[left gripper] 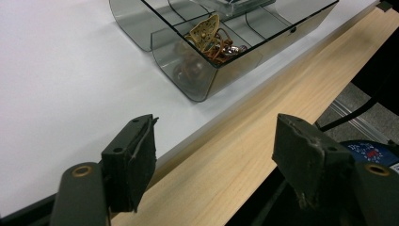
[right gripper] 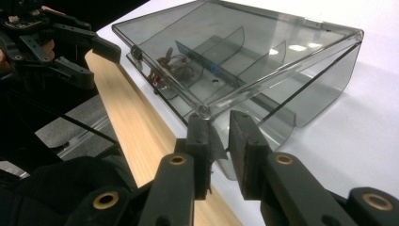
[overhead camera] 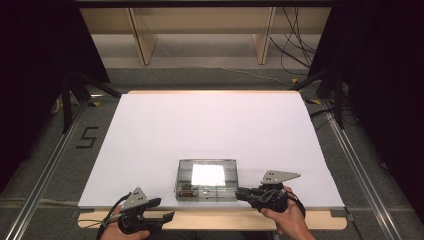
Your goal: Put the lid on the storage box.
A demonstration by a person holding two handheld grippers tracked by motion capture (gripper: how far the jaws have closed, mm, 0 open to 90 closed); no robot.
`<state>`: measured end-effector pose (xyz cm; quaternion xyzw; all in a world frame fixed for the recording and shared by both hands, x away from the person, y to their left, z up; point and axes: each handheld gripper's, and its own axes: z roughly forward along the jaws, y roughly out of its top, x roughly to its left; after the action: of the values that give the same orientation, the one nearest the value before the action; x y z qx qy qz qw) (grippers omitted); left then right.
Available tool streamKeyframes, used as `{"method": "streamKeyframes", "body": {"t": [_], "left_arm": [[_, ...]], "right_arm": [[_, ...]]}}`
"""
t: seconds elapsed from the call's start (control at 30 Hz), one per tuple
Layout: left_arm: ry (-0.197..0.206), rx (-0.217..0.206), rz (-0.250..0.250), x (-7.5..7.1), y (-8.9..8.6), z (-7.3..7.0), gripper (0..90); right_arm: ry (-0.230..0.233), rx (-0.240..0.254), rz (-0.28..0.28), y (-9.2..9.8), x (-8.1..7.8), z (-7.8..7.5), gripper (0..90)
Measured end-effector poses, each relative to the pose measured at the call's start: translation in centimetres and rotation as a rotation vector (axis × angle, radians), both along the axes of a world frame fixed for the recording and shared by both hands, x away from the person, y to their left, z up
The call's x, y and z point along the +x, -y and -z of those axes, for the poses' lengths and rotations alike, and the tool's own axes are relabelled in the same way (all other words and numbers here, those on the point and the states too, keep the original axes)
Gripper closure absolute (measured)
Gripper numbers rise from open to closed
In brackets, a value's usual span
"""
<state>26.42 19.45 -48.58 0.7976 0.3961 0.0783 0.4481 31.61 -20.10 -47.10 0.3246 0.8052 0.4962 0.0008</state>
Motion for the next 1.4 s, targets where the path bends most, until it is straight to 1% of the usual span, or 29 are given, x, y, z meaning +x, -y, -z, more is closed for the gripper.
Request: {"method": "streamKeyframes", "body": {"t": [0.03, 0.07, 0.13, 0.17, 0.2, 0.23, 0.27, 0.3, 0.33, 0.4, 0.43, 0.47, 0.5, 0.53, 0.6, 0.67, 0.77, 0.8, 0.83, 0.9, 0.97, 1.0, 1.03, 1.13, 1.17, 1.23, 1.33, 1.37, 1.4], "left_arm": [[-0.001, -0.008, -0.005, 0.0, 0.1, 0.0, 29.7], [0.001, -0.012, -0.006, 0.0, 0.1, 0.0, 29.7], [0.000, 0.000, -0.003, 0.0, 0.0, 0.1, 29.7], [-0.005, -0.007, -0.007, 0.0, 0.1, 0.1, 29.7], [-0.008, 0.004, -0.008, 0.0, 0.0, 0.0, 29.7], [-0.007, -0.013, -0.011, 0.0, 0.1, 0.0, 29.7], [0.005, -0.006, 0.000, 0.1, 0.0, 0.0, 29.7], [-0.010, -0.006, -0.009, 0.0, 0.1, 0.1, 29.7], [-0.005, -0.008, -0.009, 0.0, 0.1, 0.1, 29.7], [0.006, -0.014, -0.004, 0.0, 0.1, 0.0, 29.8], [-0.011, -0.005, -0.012, 0.0, 0.1, 0.0, 29.7], [-0.010, -0.007, -0.009, 0.0, 0.1, 0.0, 29.7], [-0.008, -0.004, -0.010, 0.0, 0.1, 0.1, 29.7], [-0.005, -0.007, -0.007, 0.0, 0.1, 0.1, 29.7], [-0.010, -0.005, -0.006, 0.0, 0.0, 0.0, 29.8], [-0.011, -0.018, -0.015, -0.1, 0.2, 0.0, 29.7], [0.005, -0.012, -0.004, 0.0, 0.1, 0.1, 29.7], [-0.002, -0.016, -0.009, 0.0, 0.2, 0.0, 29.7], [-0.012, -0.019, -0.016, -0.1, 0.2, 0.0, 29.7], [0.008, 0.008, 0.009, 0.0, 0.0, 0.1, 29.7], [0.005, 0.002, 0.005, 0.0, 0.0, 0.0, 29.7], [-0.010, -0.020, -0.016, -0.1, 0.2, 0.0, 29.7], [-0.003, -0.016, -0.010, 0.0, 0.2, 0.0, 29.7], [0.005, -0.014, -0.005, 0.0, 0.2, 0.1, 29.7], [0.003, -0.011, -0.004, 0.0, 0.1, 0.1, 29.7], [0.003, -0.014, -0.005, 0.0, 0.2, 0.1, 29.7], [0.004, -0.009, -0.002, 0.0, 0.1, 0.1, 29.7], [0.003, -0.013, -0.005, 0.0, 0.1, 0.1, 29.7], [0.005, -0.016, -0.007, 0.0, 0.2, 0.1, 29.7]], "right_arm": [[0.001, 0.003, -0.007, 0.0, 0.0, 0.1, 78.5], [-0.044, 0.000, 0.006, -0.1, -0.3, -0.1, 78.2], [-0.038, -0.003, 0.004, 0.0, -0.4, -0.1, 78.1], [-0.051, 0.011, -0.005, -0.1, -0.4, 0.0, 78.1], [-0.016, -0.003, -0.022, 0.0, -0.2, 0.1, 78.1], [-0.017, -0.009, -0.017, 0.0, -0.2, 0.1, 78.1], [-0.012, -0.007, -0.015, 0.0, -0.2, 0.1, 78.1], [-0.016, -0.010, -0.019, 0.1, -0.2, 0.1, 78.1], [-0.043, -0.005, -0.001, 0.0, -0.5, 0.1, 78.1], [-0.051, 0.005, -0.008, 0.0, -0.6, 0.1, 78.1], [-0.021, -0.003, -0.017, 0.1, -0.4, 0.1, 78.2], [-0.042, 0.000, -0.012, 0.0, -0.6, 0.1, 78.2], [-0.016, -0.013, -0.011, 0.0, -0.5, 0.3, 78.2], [-0.011, -0.019, -0.018, 0.1, -0.5, 0.2, 78.3], [-0.022, -0.023, -0.018, 0.1, -0.6, 0.2, 78.3], [-0.012, -0.024, -0.026, 0.1, -0.5, 0.2, 78.2], [-0.010, -0.032, -0.023, 0.2, -0.6, 0.3, 78.3], [-0.029, -0.027, -0.020, 0.1, -0.7, 0.3, 78.3], [-0.020, -0.036, -0.026, 0.2, -0.6, 0.3, 78.4], [-0.020, -0.041, -0.027, 0.2, -0.6, 0.3, 78.4], [-0.016, -0.045, -0.024, 0.2, -0.6, 0.5, 78.4], [-0.015, -0.055, -0.018, 0.2, -0.7, 0.5, 78.4], [-0.016, -0.041, -0.027, 0.1, -0.6, 0.7, 78.4], [-0.047, -0.042, -0.011, 0.1, -0.8, 0.6, 78.4], [-0.020, -0.051, -0.020, 0.2, -0.7, 0.6, 78.4], [-0.019, -0.053, -0.024, 0.1, -0.7, 0.6, 78.4], [-0.029, -0.057, -0.032, 0.2, -0.7, 0.6, 78.4], [-0.068, -0.050, -0.013, 0.0, -1.0, 0.5, 78.4], [-0.046, -0.054, -0.014, 0.1, -0.9, 0.5, 78.3]]}}
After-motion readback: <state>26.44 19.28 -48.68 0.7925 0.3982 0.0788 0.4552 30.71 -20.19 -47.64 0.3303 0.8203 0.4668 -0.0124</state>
